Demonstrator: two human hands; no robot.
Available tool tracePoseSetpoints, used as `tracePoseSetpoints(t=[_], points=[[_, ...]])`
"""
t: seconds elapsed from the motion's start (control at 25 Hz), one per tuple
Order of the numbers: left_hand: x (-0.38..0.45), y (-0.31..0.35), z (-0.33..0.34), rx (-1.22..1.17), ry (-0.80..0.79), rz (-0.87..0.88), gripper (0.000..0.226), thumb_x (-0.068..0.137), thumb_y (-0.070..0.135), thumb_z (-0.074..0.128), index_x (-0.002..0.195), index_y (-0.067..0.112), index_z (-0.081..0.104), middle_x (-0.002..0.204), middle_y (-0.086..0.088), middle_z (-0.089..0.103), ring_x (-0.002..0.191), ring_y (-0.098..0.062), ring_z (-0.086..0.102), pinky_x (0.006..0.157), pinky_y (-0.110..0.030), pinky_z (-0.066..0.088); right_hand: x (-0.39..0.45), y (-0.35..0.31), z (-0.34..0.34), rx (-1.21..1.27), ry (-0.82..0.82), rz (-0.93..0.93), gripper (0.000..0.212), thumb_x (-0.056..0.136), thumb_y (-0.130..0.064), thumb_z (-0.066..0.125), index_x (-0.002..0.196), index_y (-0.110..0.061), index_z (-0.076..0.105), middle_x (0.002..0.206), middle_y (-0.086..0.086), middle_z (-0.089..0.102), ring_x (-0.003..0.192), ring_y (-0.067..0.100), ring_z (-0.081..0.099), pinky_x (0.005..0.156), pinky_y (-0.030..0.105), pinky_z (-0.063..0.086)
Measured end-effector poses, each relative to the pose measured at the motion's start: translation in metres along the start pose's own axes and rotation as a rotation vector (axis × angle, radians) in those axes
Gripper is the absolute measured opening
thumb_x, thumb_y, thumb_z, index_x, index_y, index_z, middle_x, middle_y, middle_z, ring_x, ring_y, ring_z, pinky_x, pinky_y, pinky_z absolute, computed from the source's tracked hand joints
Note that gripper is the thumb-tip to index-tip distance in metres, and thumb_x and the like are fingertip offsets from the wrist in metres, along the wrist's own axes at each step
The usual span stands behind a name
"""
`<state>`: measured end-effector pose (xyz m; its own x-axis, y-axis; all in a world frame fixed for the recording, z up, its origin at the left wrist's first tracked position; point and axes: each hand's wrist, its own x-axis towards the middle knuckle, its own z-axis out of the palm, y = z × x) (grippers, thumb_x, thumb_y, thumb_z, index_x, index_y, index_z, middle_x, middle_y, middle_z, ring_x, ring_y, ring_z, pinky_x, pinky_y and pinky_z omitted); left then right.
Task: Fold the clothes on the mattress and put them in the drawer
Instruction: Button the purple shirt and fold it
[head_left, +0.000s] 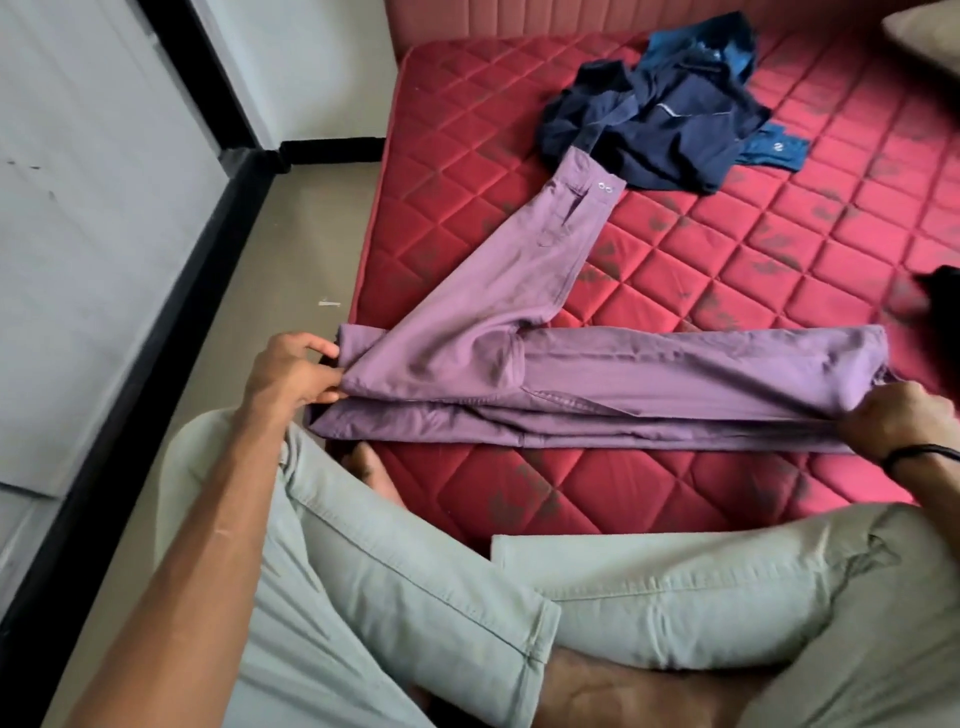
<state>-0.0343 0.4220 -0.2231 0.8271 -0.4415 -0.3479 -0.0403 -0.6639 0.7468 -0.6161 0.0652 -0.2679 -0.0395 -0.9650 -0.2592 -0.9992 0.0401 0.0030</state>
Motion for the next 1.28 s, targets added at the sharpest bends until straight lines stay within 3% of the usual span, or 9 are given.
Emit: tracePoseSetpoints(t=[0.12, 0.28, 0.44, 0.6, 0.8, 0.96, 1.04, 1.16, 1.28], points=[[0.009, -0.011, 0.004, 0.171, -0.039, 0.023, 0.032, 0.078, -0.011, 0.077, 0.093, 0.015, 0.067, 0.06, -0.014, 0.065, 0.037, -0.016, 0.062, 0.042, -0.024, 0.055, -0.061, -0.025, -0.04, 0.026, 0.106, 0.075, 0.043, 0.071, -0.025, 0.074, 0.102, 0.005, 0.071, 0.107, 0.034, 0.068, 0.097, 0.05, 0.067, 0.077, 0.044, 0.054], [0.023, -0.017, 0.003, 0.296, 0.022, 0.048, 0.026, 0.079, 0.011, 0.084, 0.087, 0.025, 0.062, 0.074, -0.016, 0.071, 0.065, -0.03, 0.072, 0.077, -0.047, 0.063, -0.075, -0.036, -0.045, 0.051, 0.242, 0.038, 0.034, 0.076, -0.01, 0.077, 0.107, 0.005, 0.07, 0.115, 0.031, 0.067, 0.11, 0.049, 0.063, 0.089, 0.051, 0.052], [0.038, 0.002, 0.008, 0.234, 0.07, 0.103, 0.031, 0.078, 0.041, 0.085, 0.095, 0.029, 0.062, 0.083, -0.018, 0.072, 0.069, -0.031, 0.073, 0.065, -0.047, 0.064, -0.075, -0.062, -0.034, 0.023, 0.548, -0.487, 0.028, 0.074, -0.013, 0.064, 0.097, -0.008, 0.078, 0.112, 0.021, 0.07, 0.104, 0.047, 0.061, 0.086, 0.052, 0.049], [0.044, 0.003, 0.011, 0.113, 0.01, 0.058, 0.03, 0.074, 0.026, 0.093, 0.095, 0.021, 0.072, 0.083, -0.021, 0.073, 0.075, -0.033, 0.073, 0.078, -0.054, 0.063, -0.115, -0.15, 0.013, 0.153, 0.355, -0.946, 0.047, 0.098, -0.037, 0.043, 0.136, -0.018, 0.063, 0.147, 0.014, 0.055, 0.135, 0.038, 0.05, 0.109, 0.051, 0.039], [0.02, 0.013, 0.011, 0.38, 0.111, 0.142, 0.034, 0.077, 0.016, 0.089, 0.108, 0.012, 0.075, 0.092, -0.021, 0.075, 0.093, -0.039, 0.071, 0.081, -0.041, 0.053, -0.13, -0.187, 0.05, 0.034, 0.204, -0.83, 0.074, 0.097, -0.075, 0.023, 0.162, -0.044, 0.011, 0.173, -0.005, 0.006, 0.159, 0.027, 0.004, 0.124, 0.06, 0.009], [-0.028, 0.053, 0.042, 0.406, 0.411, 0.667, 0.025, 0.088, 0.019, 0.073, 0.112, 0.021, 0.069, 0.105, -0.011, 0.073, 0.098, -0.039, 0.065, 0.089, -0.047, 0.05, -0.135, -0.189, 0.048, 0.043, 0.207, -0.835, 0.088, 0.088, -0.088, 0.02, 0.163, -0.043, 0.005, 0.173, -0.004, -0.001, 0.16, 0.027, -0.003, 0.125, 0.061, 0.004], [-0.066, 0.082, 0.103, 0.318, 0.202, 0.948, 0.018, 0.094, 0.022, 0.063, 0.11, 0.019, 0.071, 0.106, -0.008, 0.073, 0.098, -0.034, 0.065, 0.092, -0.046, 0.051, -0.138, -0.192, 0.046, 0.061, 0.187, -0.845, 0.094, 0.085, -0.09, 0.021, 0.163, -0.041, 0.008, 0.173, -0.003, 0.001, 0.16, 0.029, -0.002, 0.124, 0.063, 0.005], [-0.125, 0.097, 0.231, 0.433, -0.244, 1.075, 0.045, 0.097, 0.046, 0.043, 0.126, 0.02, 0.066, 0.131, -0.004, 0.066, 0.123, -0.027, 0.06, 0.109, -0.045, 0.043, -0.123, -0.179, 0.043, 0.028, 0.148, -0.944, 0.099, 0.082, -0.084, 0.028, 0.164, -0.031, 0.017, 0.173, 0.0, 0.002, 0.159, 0.03, -0.002, 0.124, 0.063, 0.009], [-0.141, 0.078, 0.305, 0.69, -0.164, 1.056, 0.065, 0.097, 0.062, 0.031, 0.153, 0.032, 0.046, 0.162, -0.001, 0.039, 0.151, -0.029, 0.034, 0.121, -0.06, 0.017, -0.086, -0.142, 0.041, -0.069, 0.21, -1.019, 0.095, 0.086, -0.075, 0.035, 0.165, -0.026, 0.018, 0.173, 0.004, 0.007, 0.159, 0.033, 0.003, 0.125, 0.057, 0.015]])
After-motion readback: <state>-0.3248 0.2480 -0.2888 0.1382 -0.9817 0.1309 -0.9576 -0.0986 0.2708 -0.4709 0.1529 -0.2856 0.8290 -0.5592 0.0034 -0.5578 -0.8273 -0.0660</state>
